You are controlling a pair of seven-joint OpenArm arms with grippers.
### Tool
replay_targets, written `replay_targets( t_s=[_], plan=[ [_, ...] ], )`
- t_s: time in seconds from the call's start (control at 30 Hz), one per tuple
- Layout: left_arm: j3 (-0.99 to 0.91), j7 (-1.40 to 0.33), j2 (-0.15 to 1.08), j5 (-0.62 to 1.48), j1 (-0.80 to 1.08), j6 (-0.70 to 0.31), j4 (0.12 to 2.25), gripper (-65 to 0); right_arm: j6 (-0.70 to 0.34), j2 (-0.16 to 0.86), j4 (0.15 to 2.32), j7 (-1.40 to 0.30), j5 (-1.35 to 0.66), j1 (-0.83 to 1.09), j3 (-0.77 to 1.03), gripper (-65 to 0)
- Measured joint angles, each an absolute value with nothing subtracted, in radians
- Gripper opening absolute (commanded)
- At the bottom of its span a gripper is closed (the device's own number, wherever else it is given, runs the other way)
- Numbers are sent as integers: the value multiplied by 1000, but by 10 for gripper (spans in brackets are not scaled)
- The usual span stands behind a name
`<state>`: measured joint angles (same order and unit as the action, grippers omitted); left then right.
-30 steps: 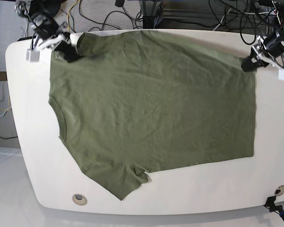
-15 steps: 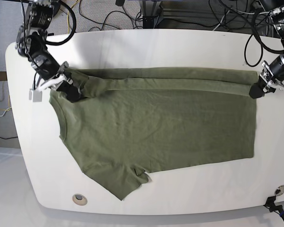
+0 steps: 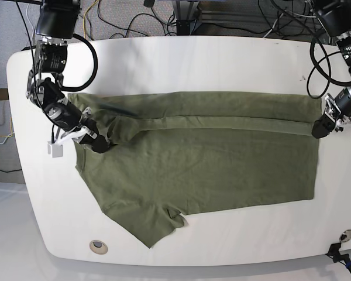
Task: Fold the T-shirt properly
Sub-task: 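Pull the lifted hem back toward the robot with both grippers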
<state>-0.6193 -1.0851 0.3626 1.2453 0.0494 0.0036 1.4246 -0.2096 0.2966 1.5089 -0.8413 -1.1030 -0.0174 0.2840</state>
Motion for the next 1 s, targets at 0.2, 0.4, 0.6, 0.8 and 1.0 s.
replay_targets(
  t_s=[0.2,0.4,0.6,0.8,1.0],
  plan=[
    [-619,-1084,361,1212,-2,4,1412,-650,-211,293,1503,-839,-1017,-73,280,-650],
    [-619,-1084,364,1184,-67,-1,1343,-650,-215,258,1477,-842,-938,-122,278,-597],
    [-488,-1068,435,1031,-159,1,1295,-129,-204,296,1348,-842,-880,-207,265,-114],
    [-438,-1023,504,904,-177,9,1307,-136,-207,418,1499,-853,-757,-177,208,-175],
    [-429,-1000,526,739,-20,-45,1650,-136,-215,491,1766,-867,-470,40,215,-175]
  ],
)
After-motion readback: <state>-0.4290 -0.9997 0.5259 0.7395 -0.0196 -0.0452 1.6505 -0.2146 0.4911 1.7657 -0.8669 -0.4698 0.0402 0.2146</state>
